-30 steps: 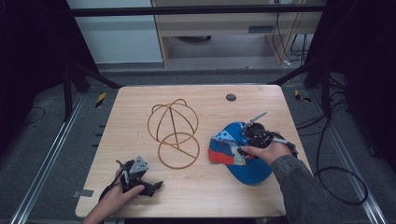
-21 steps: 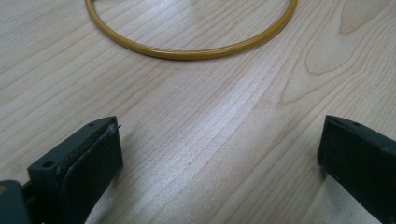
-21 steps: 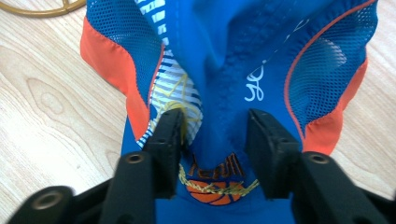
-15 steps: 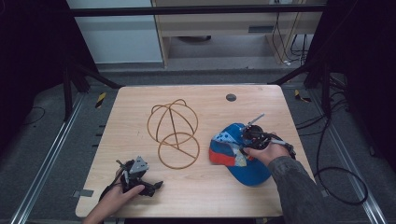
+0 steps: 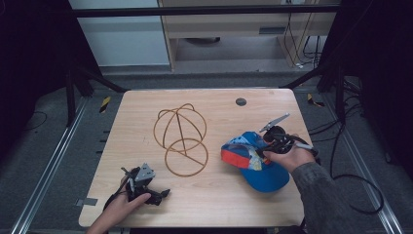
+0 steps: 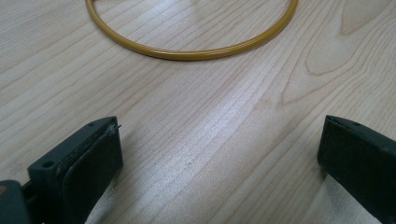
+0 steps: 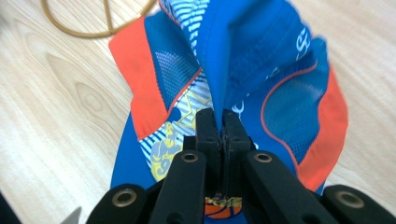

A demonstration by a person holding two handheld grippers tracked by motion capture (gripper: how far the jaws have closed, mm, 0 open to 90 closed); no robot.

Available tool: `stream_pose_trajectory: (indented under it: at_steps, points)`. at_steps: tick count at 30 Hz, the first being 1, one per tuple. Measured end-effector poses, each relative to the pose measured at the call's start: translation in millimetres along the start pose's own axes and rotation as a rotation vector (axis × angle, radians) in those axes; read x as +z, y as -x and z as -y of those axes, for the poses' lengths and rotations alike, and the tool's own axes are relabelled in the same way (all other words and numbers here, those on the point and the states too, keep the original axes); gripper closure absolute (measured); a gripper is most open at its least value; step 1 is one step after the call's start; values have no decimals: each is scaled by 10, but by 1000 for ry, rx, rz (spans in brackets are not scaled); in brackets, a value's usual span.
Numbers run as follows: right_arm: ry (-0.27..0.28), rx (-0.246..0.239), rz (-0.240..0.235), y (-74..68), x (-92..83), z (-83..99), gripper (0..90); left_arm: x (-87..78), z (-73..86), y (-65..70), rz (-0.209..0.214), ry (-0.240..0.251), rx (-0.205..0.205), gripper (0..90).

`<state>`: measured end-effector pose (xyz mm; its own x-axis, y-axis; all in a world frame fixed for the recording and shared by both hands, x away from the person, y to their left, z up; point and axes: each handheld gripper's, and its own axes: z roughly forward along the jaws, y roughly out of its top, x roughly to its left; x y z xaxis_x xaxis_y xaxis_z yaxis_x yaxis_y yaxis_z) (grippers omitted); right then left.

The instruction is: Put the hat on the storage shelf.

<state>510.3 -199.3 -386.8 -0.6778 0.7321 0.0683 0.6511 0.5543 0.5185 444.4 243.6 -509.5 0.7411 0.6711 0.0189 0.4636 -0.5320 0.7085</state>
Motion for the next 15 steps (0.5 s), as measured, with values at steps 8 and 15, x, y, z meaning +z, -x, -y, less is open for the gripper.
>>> stream_pose_trajectory:
  at_steps: [8, 15]
  points:
    - [35, -13, 17, 30, -205, -31, 886, -1, 0, -1, -1, -1, 1, 0]
    - [74, -28, 19, 43, -336, -80, 887, -1, -1, -3, 1, -2, 3, 0]
